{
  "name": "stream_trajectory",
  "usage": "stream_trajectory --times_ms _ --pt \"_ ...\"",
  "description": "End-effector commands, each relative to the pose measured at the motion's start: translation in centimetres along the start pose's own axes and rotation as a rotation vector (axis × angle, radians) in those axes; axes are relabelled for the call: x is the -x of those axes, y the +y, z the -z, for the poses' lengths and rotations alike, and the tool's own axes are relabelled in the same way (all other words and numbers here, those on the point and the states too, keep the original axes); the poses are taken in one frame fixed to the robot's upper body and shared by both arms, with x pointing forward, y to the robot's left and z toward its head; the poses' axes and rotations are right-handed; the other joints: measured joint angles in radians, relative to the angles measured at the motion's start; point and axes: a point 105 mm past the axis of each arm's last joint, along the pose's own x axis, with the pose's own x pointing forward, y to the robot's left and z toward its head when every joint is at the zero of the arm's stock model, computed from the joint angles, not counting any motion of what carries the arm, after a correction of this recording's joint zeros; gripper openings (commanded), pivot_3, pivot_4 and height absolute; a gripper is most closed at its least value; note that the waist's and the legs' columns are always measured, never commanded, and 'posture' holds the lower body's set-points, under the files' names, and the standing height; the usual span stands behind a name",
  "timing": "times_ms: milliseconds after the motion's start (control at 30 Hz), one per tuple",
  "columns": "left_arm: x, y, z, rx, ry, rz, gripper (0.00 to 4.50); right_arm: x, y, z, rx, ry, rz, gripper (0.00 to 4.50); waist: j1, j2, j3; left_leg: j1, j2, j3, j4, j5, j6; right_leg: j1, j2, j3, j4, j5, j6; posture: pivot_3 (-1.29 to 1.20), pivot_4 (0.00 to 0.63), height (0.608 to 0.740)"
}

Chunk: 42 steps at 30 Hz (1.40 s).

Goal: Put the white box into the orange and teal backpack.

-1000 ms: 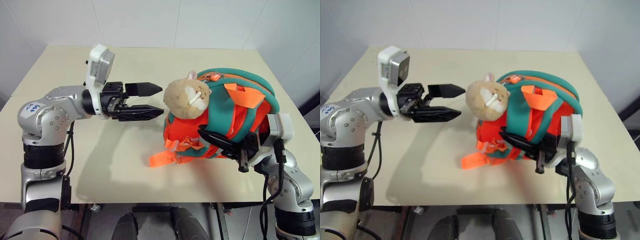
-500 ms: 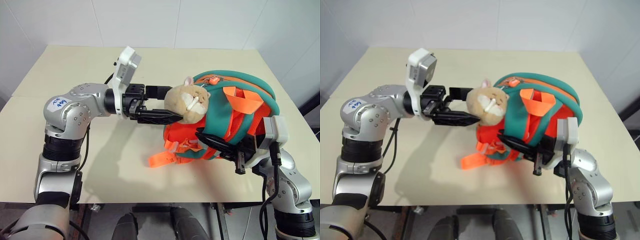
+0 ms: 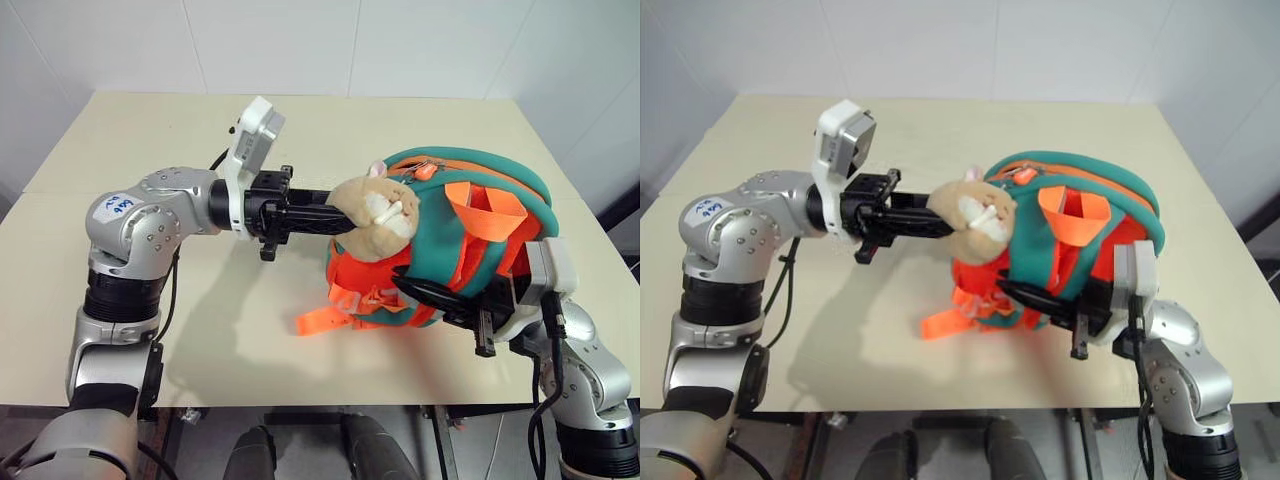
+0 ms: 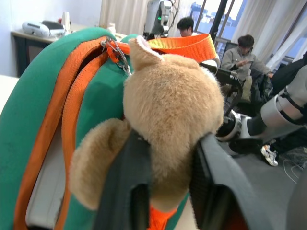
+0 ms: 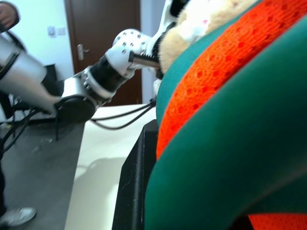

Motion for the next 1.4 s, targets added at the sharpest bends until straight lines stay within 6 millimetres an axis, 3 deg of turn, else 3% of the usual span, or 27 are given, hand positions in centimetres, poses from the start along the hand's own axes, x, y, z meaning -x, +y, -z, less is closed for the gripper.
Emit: stream_trajectory --times_ms 33,233,600,800,900,1133,1267,1400 --pt "0.4 -1.0 -0.7 -0.026 0.012 0.019 0.33 0.5 0.4 -0.9 0.057 0.013 -0.071 0.0 0.0 0.0 0.0 0.0 0.0 0.0 0.0 0.0 0.0 0.0 0.0 0.0 0.0 0.0 0.0 0.0 0.15 0.74" --pt "1.9 -1.5 -0.6 0.002 0.054 -0.006 0.29 1.6 0.1 -0.4 0.069 0.09 -0.162 0.0 -0.002 0.0 0.0 0.0 0.0 0.0 0.0 0.0 0.0 0.0 0.0 0.0 0.0 0.0 0.0 0.0 0.15 0.74" --pt "4.9 -1.0 -2.0 -0.024 0.07 -0.108 0.29 2.0 -1.4 -0.8 0.079 0.079 -0.158 0.0 -0.004 0.0 0.0 0.0 0.0 0.0 0.0 0.0 0.0 0.0 0.0 0.0 0.0 0.0 0.0 0.0 0.15 0.74" --pt "7.4 0.0 -1.0 0.018 0.115 -0.191 0.29 1.7 -1.5 -1.3 0.061 0.032 -0.143 0.0 -0.003 0.001 0.0 0.0 0.0 0.0 0.0 0.0 0.0 0.0 0.0 0.0 0.0 0.0 0.0 0.0 0.15 0.74" --pt "8.1 0.2 -0.1 0.057 0.137 -0.196 0.29 1.7 -1.5 -1.2 0.057 0.029 -0.147 0.0 -0.003 0.001 0.0 0.0 0.0 0.0 0.0 0.0 0.0 0.0 0.0 0.0 0.0 0.0 0.0 0.0 0.15 0.74" --pt "10.0 1.1 4.4 0.163 0.317 -0.235 0.29 1.9 -1.6 -0.9 0.059 0.061 -0.138 0.0 -0.004 0.001 0.001 0.0 0.0 0.0 0.0 0.0 0.0 -0.001 0.0 0.0 0.0 -0.001 -0.001 0.0 0.15 0.74" --pt "10.3 1.8 6.9 0.205 0.404 -0.227 0.27 1.8 -1.7 -0.8 0.057 0.067 -0.135 0.0 -0.002 0.001 0.001 0.0 0.0 0.0 0.0 0.0 0.0 -0.001 0.0 0.0 0.0 -0.001 -0.002 0.0 0.15 0.74" --pt "9.9 2.3 8.1 0.216 0.43 -0.191 0.27 1.8 -1.7 -0.7 0.055 0.078 -0.127 0.0 -0.002 0.001 0.001 0.0 0.0 0.001 0.0 0.0 0.0 -0.001 0.0 0.0 0.0 -0.001 -0.002 0.0 0.15 0.74"
